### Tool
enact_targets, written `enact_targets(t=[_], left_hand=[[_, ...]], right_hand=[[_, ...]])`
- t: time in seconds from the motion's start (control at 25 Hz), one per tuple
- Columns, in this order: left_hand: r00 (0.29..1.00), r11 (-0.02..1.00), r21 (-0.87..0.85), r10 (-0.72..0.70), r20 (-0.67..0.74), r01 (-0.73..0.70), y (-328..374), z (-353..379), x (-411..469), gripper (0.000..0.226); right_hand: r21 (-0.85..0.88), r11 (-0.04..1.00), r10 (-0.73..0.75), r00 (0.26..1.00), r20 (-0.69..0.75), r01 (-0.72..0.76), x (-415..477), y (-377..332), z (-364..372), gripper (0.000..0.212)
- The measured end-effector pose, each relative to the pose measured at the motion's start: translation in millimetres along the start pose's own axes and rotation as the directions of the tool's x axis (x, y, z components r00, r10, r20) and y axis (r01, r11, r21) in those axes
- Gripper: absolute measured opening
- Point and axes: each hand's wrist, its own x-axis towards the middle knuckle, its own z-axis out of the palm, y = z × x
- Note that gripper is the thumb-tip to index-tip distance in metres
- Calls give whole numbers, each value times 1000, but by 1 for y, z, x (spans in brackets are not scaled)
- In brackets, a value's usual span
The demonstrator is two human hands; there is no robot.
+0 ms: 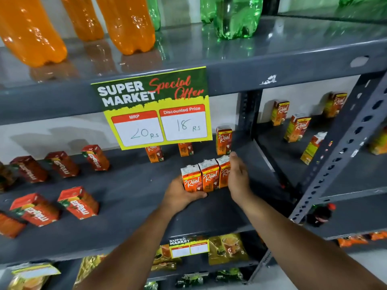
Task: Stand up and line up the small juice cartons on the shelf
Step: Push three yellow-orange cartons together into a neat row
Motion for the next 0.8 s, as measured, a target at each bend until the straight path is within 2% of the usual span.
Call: enact_targets(t=[0.16, 0.32, 0.4, 0.6, 0.64, 0.76, 0.8], left_hand=[[999, 999, -17, -38, -33, 37, 1, 3, 0, 67], [998, 998, -20, -54, -9, 54, 6, 0, 1, 54], [998, 998, -20, -52, 28, 53, 10, -4, -4, 51], [995, 999, -1, -49, 92, 49, 12, -2, -48, 49], [994, 998, 4, -66, 83, 66, 9, 0, -58, 49], [991, 993, 16, -116, 72, 115, 8, 4, -73, 49], [989, 992, 23, -122, 79, 121, 9, 4, -73, 49]], right_hand=[[-39, 999, 1, 991, 130, 4, -1, 3, -7, 65], [-116, 993, 51, 958, 283, -18, -10, -4, -20, 66], [-124, 991, 79, 958, 275, -46, -17, -3, -25, 66], [-63, 989, 143, 975, 171, -134, -54, 6, -37, 43], [-65, 991, 129, 980, 150, -121, -64, 11, -40, 53], [-104, 986, 142, 985, 99, -132, -83, 28, -44, 114], [-94, 987, 141, 986, 94, -133, -86, 30, -43, 121]])
